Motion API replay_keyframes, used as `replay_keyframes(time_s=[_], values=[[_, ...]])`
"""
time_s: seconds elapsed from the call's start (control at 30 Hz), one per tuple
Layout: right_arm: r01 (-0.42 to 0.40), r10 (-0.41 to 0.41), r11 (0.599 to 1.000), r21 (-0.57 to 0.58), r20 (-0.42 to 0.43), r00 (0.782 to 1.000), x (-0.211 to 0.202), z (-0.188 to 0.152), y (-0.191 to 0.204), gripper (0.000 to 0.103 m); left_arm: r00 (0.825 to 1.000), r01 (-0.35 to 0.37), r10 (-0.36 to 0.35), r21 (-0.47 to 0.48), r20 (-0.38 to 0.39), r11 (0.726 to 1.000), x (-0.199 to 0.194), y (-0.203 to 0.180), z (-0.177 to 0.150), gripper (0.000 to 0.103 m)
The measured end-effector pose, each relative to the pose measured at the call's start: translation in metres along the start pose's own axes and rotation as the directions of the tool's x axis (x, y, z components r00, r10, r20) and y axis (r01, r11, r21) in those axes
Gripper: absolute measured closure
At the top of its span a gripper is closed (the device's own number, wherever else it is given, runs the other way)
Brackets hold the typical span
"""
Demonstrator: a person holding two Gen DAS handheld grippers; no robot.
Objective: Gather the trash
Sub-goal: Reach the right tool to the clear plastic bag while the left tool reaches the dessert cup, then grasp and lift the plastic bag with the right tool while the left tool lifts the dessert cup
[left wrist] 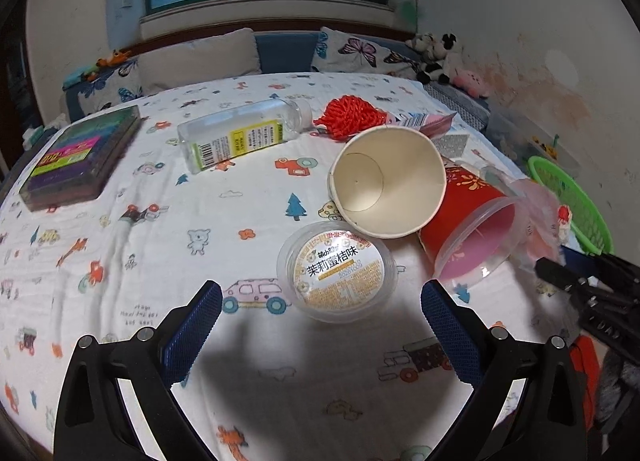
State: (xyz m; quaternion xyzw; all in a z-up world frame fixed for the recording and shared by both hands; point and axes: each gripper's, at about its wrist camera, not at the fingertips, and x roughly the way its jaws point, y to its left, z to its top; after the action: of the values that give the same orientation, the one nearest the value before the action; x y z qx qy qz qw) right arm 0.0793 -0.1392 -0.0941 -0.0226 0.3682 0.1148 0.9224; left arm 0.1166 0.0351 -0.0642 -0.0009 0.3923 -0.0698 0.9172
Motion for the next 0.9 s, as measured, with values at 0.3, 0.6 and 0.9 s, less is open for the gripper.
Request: replay_keyframes(time_s=[0.3, 0.6, 0.9], values=[[-0.034, 0.034, 0.999, 0.037, 0.015, 0.999, -0.015, 0.0, -0.012, 0.074, 0.998, 0.053, -0.052, 0.022, -0.034, 0.998, 0.024, 0.003, 0.01, 0.016], [-0.024, 0.024, 0.999, 0.048, -0.003, 1.0, -0.014, -0.008, -0.015, 0.079, 0.991, 0.118, -0.118, -0.004, -0.059, 0.993, 0.037, 0.006, 0.009, 0.037], [-0.04, 0.038, 0.997, 0.063, 0.029, 0.999, -0.025, -0.009, -0.018, 0.084, 0.994, 0.11, -0.11, -0.026, -0.028, 0.994, 0.02, 0.012, 0.003, 0.039]])
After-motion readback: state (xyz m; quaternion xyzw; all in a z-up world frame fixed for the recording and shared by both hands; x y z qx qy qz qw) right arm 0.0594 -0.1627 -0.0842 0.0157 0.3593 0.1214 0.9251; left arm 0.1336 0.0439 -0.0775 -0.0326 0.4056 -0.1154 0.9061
